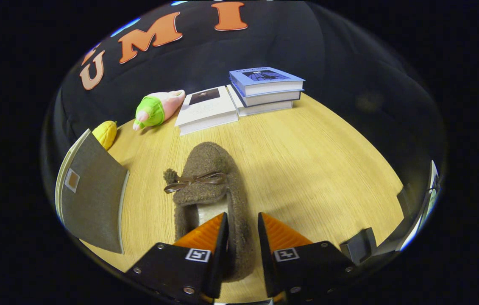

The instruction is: Open the storage box then place both shoes into the box .Put the left shoe in first, then the right shoe, with the right side of both shoes facing outward in a uniform manner.

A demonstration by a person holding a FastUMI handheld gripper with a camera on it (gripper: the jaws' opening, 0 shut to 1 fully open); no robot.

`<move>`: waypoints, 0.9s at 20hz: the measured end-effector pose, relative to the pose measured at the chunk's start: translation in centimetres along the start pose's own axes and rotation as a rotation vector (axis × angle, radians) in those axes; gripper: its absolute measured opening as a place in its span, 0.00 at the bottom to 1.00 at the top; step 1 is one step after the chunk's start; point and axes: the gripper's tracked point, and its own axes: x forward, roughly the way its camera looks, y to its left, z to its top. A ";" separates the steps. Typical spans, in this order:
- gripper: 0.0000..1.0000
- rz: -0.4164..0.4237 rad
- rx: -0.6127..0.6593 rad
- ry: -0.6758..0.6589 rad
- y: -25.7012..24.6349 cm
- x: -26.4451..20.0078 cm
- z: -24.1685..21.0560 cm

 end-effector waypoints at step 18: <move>0.01 -0.022 0.063 -0.123 3.7 -6.8 8.3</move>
